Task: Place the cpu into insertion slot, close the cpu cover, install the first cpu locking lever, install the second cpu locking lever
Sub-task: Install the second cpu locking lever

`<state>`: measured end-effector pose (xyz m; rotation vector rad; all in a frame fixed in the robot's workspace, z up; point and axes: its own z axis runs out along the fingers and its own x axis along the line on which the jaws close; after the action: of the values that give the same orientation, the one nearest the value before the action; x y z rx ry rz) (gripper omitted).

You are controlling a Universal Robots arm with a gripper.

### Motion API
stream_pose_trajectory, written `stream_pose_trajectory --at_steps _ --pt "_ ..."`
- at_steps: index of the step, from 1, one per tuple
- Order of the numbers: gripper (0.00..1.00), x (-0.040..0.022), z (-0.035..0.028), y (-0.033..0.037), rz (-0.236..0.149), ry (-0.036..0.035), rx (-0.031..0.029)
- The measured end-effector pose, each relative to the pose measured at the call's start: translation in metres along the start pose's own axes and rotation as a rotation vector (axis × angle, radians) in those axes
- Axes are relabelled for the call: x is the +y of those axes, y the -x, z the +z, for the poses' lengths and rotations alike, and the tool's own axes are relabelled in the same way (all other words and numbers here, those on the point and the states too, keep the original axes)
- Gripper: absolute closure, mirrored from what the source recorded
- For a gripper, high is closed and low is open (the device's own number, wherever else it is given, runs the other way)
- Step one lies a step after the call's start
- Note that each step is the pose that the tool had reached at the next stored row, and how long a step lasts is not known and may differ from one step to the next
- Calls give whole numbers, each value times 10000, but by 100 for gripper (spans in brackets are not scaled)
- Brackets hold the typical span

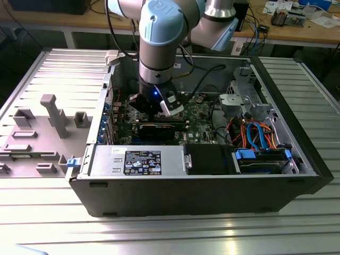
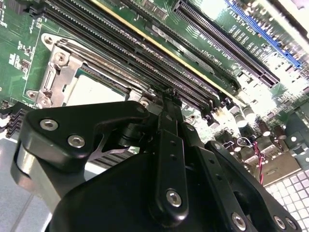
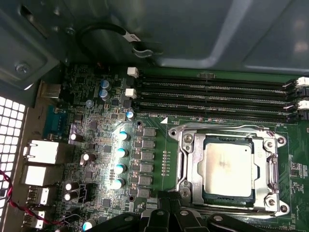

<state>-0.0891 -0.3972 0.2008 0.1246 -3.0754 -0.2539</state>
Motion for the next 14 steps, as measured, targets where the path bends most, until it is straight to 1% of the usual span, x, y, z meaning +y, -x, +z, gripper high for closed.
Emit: stream_pose_trajectory --at_steps 6,8,14 --pt "89 3 -11 0 0 4 -4" --pt "89 8 -47 -3 2 -1 -1" --pt "89 21 -124 -6 1 -1 -1"
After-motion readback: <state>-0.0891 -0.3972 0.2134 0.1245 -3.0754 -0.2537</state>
